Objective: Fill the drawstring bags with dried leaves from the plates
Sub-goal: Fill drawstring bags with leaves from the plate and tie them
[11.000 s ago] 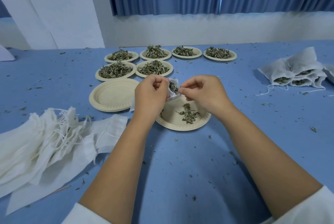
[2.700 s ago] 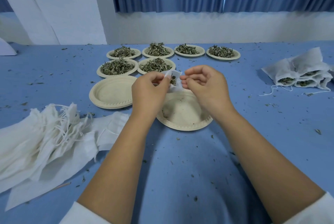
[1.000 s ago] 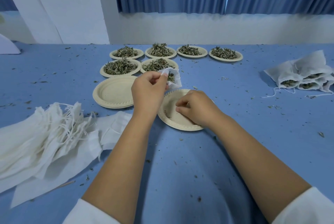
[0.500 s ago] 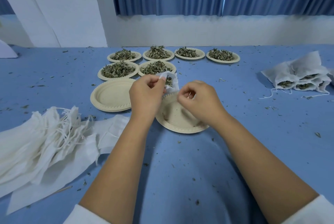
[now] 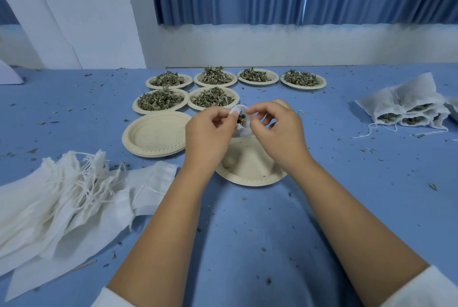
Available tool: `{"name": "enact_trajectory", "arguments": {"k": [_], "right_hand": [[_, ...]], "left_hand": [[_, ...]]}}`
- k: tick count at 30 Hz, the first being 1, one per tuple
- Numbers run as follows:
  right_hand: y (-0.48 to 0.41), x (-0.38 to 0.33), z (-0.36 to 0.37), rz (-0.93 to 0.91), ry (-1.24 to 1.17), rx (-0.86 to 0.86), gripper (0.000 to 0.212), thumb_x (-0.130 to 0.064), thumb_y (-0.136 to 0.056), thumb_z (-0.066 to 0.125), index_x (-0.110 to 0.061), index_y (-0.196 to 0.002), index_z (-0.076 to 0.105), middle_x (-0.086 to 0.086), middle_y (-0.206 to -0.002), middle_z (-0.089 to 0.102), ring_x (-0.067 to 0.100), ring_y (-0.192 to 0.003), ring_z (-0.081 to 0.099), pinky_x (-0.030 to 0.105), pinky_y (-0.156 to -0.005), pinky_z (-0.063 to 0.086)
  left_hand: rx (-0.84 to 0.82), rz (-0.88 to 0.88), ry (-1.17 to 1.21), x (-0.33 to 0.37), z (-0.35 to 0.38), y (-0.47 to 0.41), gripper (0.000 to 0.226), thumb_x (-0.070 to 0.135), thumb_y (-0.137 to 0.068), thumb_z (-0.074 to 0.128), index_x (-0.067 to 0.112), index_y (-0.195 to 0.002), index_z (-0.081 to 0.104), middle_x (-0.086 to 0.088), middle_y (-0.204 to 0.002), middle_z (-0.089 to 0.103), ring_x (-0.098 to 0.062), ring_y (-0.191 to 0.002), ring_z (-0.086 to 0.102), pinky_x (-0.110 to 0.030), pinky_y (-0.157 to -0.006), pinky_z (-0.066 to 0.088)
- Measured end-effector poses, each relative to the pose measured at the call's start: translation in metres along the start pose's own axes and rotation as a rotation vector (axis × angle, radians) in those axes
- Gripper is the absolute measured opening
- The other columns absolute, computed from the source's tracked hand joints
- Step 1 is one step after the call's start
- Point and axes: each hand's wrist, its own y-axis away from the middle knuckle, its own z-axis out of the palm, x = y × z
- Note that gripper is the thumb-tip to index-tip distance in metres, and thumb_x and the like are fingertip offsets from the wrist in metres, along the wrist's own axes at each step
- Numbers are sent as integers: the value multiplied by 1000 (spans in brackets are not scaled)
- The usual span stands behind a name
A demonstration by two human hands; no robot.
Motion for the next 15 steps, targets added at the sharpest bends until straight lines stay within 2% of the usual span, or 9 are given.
{"name": "enact_trajectory", "arguments": {"k": [3, 5, 6, 8, 9, 12, 13, 15], "right_hand": [[-3, 2, -3, 151, -44, -10, 17, -13, -85, 60, -28, -91, 66, -4, -95, 62, 0, -76, 55, 9, -73, 42], [-6, 3, -5, 399, -131, -57, 8, -21, -91, 58, -22, -95, 64, 1, -99, 65, 4, -82, 60, 27, -78, 53], [-7, 2, -6, 546, -235, -103, 10, -27, -93, 57, -19, -96, 63, 3, -98, 66, 11, -83, 65, 34, -73, 57], [-7, -1, -8, 786, -519, -228, 25, -40, -94, 57, -15, -98, 60, 10, -90, 70, 21, -76, 72, 33, -60, 58], [-6, -2, -10, 843, -618, -291, 32, -45, -93, 57, -14, -100, 61, 12, -87, 73, 25, -76, 74, 33, -59, 58], [-5, -3, -13, 840, -703, -375, 45, -49, -91, 60, -7, -105, 68, 17, -93, 74, 27, -80, 74, 32, -64, 58], [-5, -4, -14, 820, -708, -362, 39, -43, -90, 62, -6, -101, 71, 17, -93, 74, 26, -81, 74, 31, -65, 58], [-5, -3, -17, 805, -738, -308, 24, -25, -89, 65, -5, -80, 76, 15, -87, 75, 24, -83, 74, 30, -65, 59]], "left_hand": [[8, 18, -3, 0, 1, 1, 13, 25, -91, 67, 23, -79, 70, 3, -68, 69, -15, -70, 67, -41, -77, 57], [12, 34, -8, -1, 2, 1, 7, 23, -92, 67, 23, -85, 70, 1, -69, 68, -18, -72, 68, -42, -77, 57], [10, 49, -19, -1, 3, 1, 6, 22, -92, 67, 22, -88, 71, 0, -70, 67, -20, -74, 68, -42, -77, 57], [-11, 95, -68, -2, 6, 1, 6, 22, -93, 66, 21, -91, 71, 0, -74, 67, -20, -78, 67, -38, -78, 55], [-24, 127, -105, -3, 8, 2, 6, 23, -93, 65, 21, -91, 72, 1, -75, 66, -18, -80, 66, -32, -77, 53], [-53, 245, -223, -2, 15, 6, 7, 20, -91, 66, 21, -92, 73, 10, -79, 60, -7, -74, 58, -10, -69, 41], [-65, 272, -253, -3, 17, 7, 8, 18, -91, 66, 20, -93, 73, 9, -81, 58, -4, -72, 56, -7, -68, 39], [-99, 292, -285, -5, 21, 8, 10, 16, -91, 65, 19, -95, 74, 6, -88, 55, -1, -72, 56, -3, -70, 39]]}}
